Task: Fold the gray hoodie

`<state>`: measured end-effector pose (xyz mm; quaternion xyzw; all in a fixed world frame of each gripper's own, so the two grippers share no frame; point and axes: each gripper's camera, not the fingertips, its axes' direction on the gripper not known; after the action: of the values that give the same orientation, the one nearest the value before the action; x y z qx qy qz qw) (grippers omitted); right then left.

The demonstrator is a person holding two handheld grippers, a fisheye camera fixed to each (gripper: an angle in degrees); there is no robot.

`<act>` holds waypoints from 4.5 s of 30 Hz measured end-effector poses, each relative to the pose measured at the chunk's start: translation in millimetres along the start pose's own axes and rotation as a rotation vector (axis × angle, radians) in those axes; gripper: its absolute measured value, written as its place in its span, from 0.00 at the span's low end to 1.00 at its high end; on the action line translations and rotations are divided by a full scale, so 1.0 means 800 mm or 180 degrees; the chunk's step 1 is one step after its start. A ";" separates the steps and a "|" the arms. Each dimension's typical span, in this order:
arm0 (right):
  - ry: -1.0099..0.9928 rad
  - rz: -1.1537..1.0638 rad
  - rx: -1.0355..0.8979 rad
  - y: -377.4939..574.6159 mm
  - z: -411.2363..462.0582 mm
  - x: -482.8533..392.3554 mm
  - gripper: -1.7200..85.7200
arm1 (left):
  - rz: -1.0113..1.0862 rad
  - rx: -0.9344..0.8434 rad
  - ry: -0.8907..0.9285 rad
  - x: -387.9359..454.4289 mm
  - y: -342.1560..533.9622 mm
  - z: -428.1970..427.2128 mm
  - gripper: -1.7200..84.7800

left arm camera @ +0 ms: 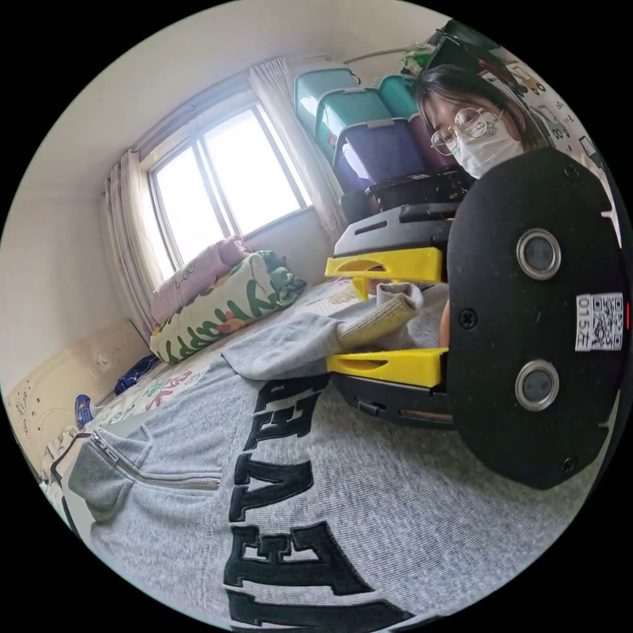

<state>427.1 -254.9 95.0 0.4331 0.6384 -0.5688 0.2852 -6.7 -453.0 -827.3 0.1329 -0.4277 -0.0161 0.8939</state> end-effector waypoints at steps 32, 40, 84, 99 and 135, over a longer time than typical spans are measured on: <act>0.0946 0.1213 0.0244 0.087 -0.045 0.209 0.15 | 0.0373 0.0368 -0.0635 0.056 0.305 -0.038 0.07; 0.1028 0.1017 -0.0387 0.031 0.018 0.224 0.15 | 0.0727 0.0432 -0.0887 0.070 0.406 -0.008 0.07; 0.1512 0.0907 -0.0882 -0.041 0.056 0.328 0.07 | 0.1461 -0.0626 -0.2679 -0.164 0.045 0.557 0.02; 0.1389 0.1050 -0.1108 -0.016 0.075 0.375 0.06 | 0.0978 -0.0709 -0.2431 -0.181 0.037 0.570 0.13; 0.1061 0.0155 0.0380 0.138 0.039 0.228 0.09 | 0.1322 -0.0628 -0.2449 0.126 0.338 0.165 0.15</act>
<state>435.5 -245.8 -119.7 0.5529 0.6313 -0.5189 0.1628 -67.5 -236.5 -604.0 -0.0573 -0.7431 0.0748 0.6625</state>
